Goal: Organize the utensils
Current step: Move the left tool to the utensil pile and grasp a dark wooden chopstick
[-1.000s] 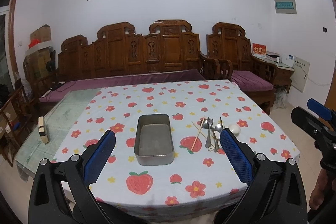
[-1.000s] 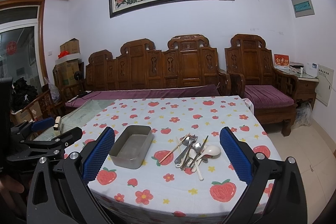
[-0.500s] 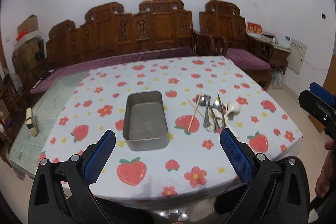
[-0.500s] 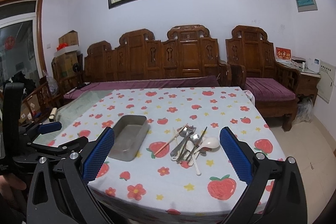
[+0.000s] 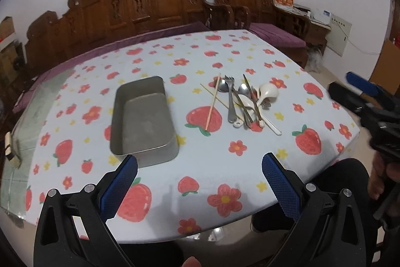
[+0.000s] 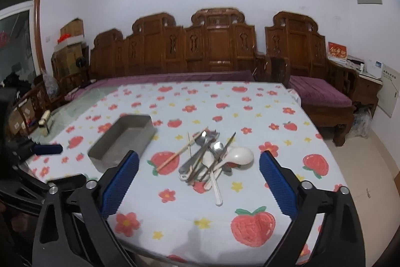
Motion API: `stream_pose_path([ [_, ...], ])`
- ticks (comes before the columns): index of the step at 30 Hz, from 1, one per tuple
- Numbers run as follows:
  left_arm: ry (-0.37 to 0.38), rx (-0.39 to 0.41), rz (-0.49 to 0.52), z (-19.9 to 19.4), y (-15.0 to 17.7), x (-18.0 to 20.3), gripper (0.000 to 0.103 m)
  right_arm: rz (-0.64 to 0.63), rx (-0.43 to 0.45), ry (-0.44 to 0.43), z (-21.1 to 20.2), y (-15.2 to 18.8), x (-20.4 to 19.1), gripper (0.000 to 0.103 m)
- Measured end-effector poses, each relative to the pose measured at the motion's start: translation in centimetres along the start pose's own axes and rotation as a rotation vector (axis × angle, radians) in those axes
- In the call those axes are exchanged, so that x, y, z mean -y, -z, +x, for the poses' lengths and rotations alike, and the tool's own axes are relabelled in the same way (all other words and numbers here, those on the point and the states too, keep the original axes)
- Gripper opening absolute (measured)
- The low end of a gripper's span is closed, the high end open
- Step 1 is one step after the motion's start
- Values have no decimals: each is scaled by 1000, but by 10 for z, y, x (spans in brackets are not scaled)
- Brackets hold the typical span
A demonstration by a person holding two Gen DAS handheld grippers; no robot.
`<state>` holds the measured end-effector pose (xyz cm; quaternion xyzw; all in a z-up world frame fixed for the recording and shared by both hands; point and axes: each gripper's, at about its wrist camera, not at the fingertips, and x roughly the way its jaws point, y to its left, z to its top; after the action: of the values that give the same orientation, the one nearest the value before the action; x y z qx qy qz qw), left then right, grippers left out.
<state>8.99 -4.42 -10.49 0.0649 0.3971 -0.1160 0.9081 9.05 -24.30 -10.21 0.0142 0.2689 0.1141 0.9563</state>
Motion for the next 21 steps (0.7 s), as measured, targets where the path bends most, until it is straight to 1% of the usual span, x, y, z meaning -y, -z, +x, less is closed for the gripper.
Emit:
stream_pose_path([
  [3,17,-10,6,12,-5,0,97,0,-66,-24,26,7,10,83],
  [5,30,-19,6,21,-10,-1,97,4,-112,-43,43,11,15,81],
  [6,42,-25,5,26,-12,-1,97,6,-132,-54,53,13,19,77],
  [8,54,-33,13,35,-18,0,97,10,-160,-66,65,16,23,71],
  [10,66,-26,21,44,-22,1,97,20,-190,-79,80,19,28,62],
  [12,80,-38,26,56,-27,3,97,29,-214,-89,94,23,30,57],
  [16,99,-57,41,79,-35,8,96,35,-247,-78,116,28,35,56],
  [18,115,-64,42,91,-40,10,91,45,-251,-75,125,31,39,56],
  [20,114,-75,41,102,-45,12,88,70,-257,-84,133,34,44,55],
  [21,106,-86,40,110,-47,14,86,80,-261,-89,136,36,46,52],
])
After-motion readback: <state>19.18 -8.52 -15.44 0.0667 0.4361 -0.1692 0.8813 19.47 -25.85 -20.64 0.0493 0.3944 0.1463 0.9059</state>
